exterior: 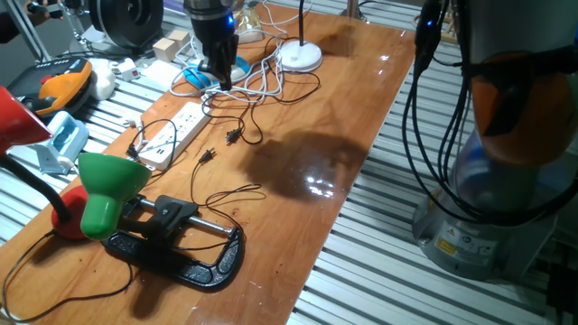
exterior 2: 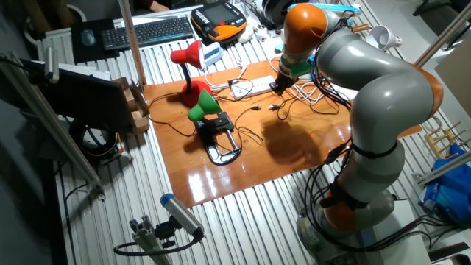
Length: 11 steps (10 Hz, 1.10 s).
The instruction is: Plug in the power cord of the desk lamp, turn on the socket, and light up the desk lamp
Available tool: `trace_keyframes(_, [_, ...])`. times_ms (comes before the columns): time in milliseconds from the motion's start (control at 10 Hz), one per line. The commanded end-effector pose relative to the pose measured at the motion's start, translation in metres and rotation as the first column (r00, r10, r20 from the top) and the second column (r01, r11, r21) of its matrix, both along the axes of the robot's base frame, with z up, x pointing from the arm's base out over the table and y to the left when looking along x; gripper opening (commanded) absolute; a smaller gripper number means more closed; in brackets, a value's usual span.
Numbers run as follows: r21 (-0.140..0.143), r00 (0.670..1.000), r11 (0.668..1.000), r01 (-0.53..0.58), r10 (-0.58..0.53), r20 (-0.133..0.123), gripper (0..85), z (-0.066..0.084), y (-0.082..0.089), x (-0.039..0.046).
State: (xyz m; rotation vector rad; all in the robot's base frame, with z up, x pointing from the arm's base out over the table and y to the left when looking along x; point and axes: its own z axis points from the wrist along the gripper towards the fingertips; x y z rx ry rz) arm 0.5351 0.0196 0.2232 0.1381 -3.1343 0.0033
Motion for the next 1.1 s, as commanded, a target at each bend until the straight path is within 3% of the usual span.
trace_keyframes(0, [-0.001, 1.0, 1.0, 0.002, -0.002, 0.0, 0.0, 0.001, 0.001, 0.0007])
trace_keyframes(600, [-0.009, 0.999, 1.0, 0.029, -0.029, 0.023, 0.0, 0.001, 0.013, 0.0084])
trace_keyframes(1000, [-0.008, 0.998, 0.998, 0.055, -0.055, 0.034, 0.0, -0.007, 0.025, 0.0154])
